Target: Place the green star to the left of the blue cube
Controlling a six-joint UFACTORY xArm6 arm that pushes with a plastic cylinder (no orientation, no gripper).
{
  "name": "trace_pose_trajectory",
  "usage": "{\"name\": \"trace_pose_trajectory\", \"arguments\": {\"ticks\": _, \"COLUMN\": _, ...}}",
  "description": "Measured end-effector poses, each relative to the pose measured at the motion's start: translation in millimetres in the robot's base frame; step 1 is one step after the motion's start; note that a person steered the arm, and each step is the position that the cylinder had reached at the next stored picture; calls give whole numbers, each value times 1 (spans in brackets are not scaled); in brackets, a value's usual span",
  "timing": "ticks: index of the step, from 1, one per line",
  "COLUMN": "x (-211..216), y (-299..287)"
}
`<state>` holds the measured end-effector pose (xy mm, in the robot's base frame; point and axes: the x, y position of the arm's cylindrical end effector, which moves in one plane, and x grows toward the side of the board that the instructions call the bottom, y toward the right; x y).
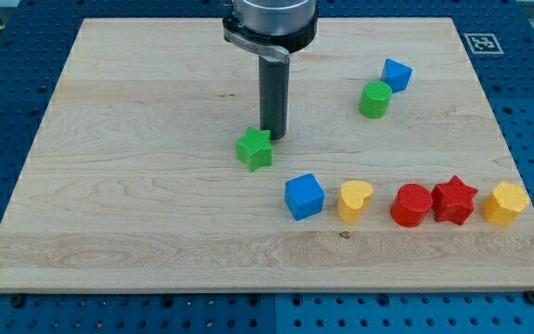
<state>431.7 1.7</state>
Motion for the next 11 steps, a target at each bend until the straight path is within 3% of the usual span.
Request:
{"name": "trace_pose_trajectory", "arguments": {"ticks": 2, "x": 3, "y": -44}}
{"name": "trace_pose_trajectory", "arguments": {"ticks": 5, "x": -12, "y": -53}}
{"name": "trace_pose_trajectory", "arguments": {"ticks": 9, "x": 3, "y": 20}}
{"name": "trace_pose_trajectory", "arguments": {"ticks": 11, "x": 30, "y": 19}}
